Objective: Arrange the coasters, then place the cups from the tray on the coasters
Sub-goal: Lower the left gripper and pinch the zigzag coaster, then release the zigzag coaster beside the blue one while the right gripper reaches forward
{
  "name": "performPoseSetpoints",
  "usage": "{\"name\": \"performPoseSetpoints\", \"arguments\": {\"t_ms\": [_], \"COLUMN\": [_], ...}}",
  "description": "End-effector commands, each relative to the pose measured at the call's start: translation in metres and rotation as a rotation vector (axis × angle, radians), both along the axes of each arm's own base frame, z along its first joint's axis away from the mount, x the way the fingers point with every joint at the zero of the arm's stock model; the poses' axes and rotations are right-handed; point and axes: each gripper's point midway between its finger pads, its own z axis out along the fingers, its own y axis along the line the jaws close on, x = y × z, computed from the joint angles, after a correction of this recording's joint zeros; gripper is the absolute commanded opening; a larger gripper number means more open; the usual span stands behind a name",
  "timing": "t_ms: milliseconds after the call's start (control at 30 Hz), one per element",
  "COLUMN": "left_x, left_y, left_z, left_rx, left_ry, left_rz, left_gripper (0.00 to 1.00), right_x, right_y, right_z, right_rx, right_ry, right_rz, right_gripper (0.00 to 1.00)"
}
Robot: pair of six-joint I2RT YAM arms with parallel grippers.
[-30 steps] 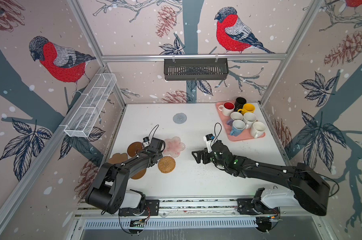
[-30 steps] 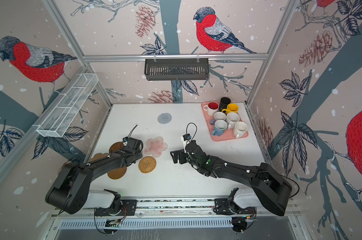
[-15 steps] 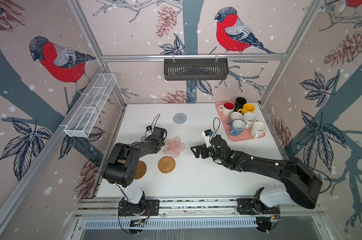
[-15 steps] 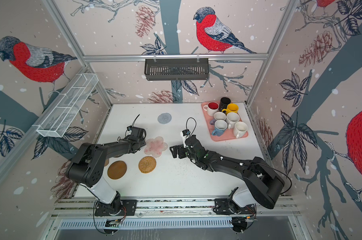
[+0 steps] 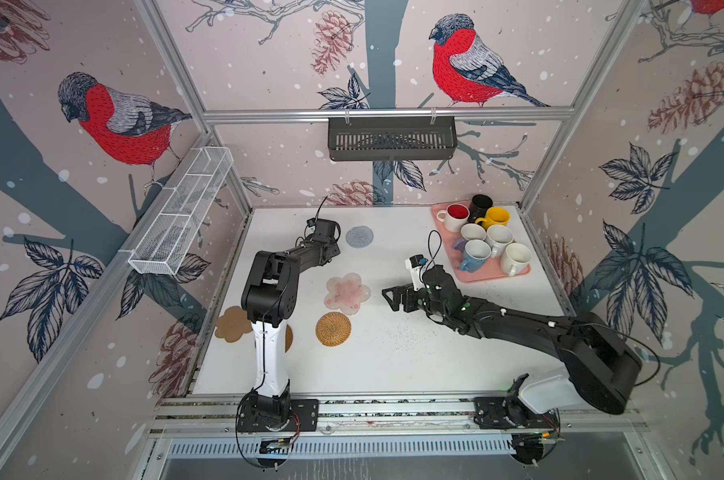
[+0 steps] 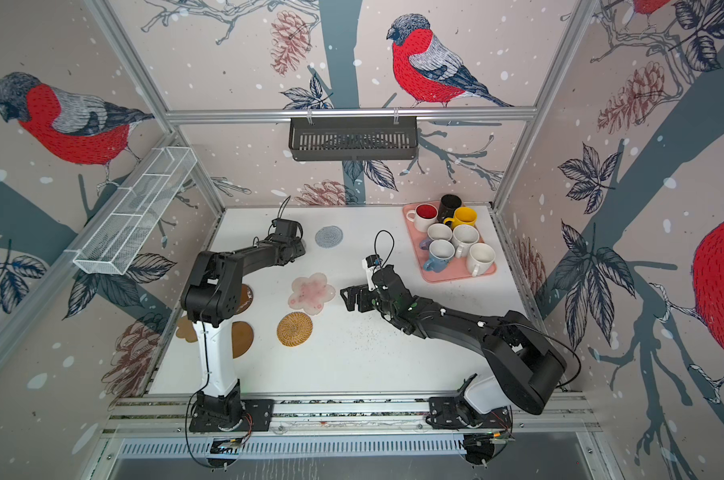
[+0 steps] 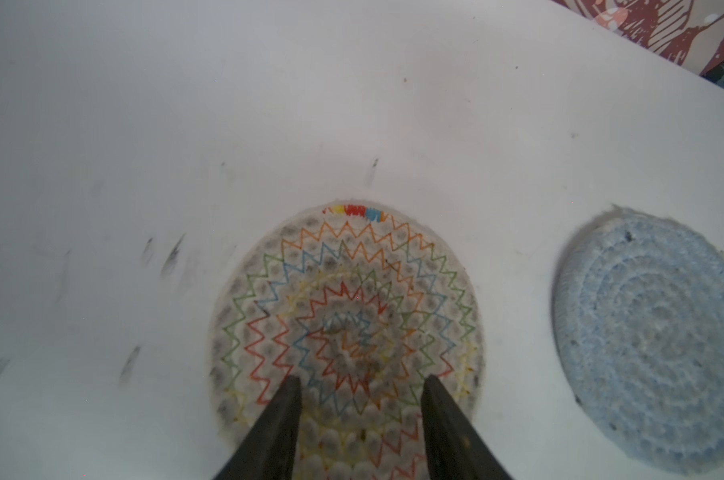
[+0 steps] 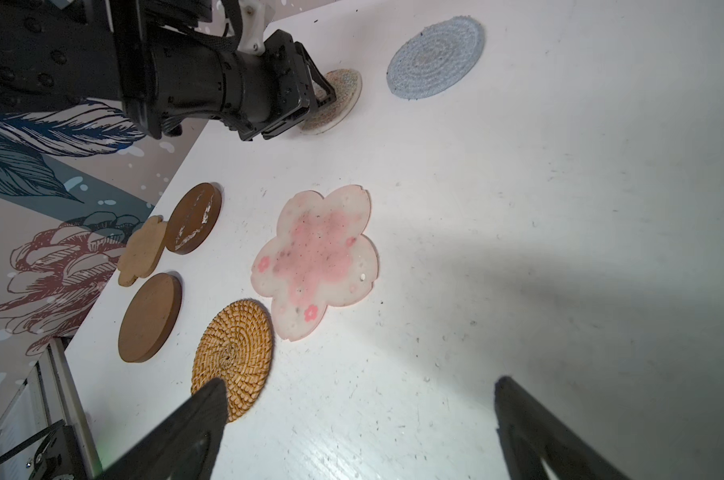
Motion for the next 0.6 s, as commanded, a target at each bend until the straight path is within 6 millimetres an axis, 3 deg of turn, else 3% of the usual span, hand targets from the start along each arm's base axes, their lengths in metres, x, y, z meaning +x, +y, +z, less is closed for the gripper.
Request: {"name": "performPoseSetpoints", "arguments": {"t_ms": [0, 333, 567], "left_x": [-0.030, -0.005, 0.007], "left_y": [-0.007, -0.007, -0.010], "left_z": [-0.038, -0.037, -0.010], "left_rx": [-0.025, 0.014, 0.017], "left_ry": [0.226, 0.223, 0.196], "left_rz": [-0.052, -0.059, -0.082], "left_gripper": [0.49, 0.50, 0.63], "right_x": [0.007, 0.011, 0.012], "right_y": [0.000, -0.002, -0.002], "right_z": [0.003, -0.011, -0.010], "right_rx": [0.002, -0.007, -0.009], "right_ry": [-0.019, 0.006, 0.003], "right_rz": [0.011, 0.011, 0.003], "right_gripper": [0.99, 1.00, 0.99]}}
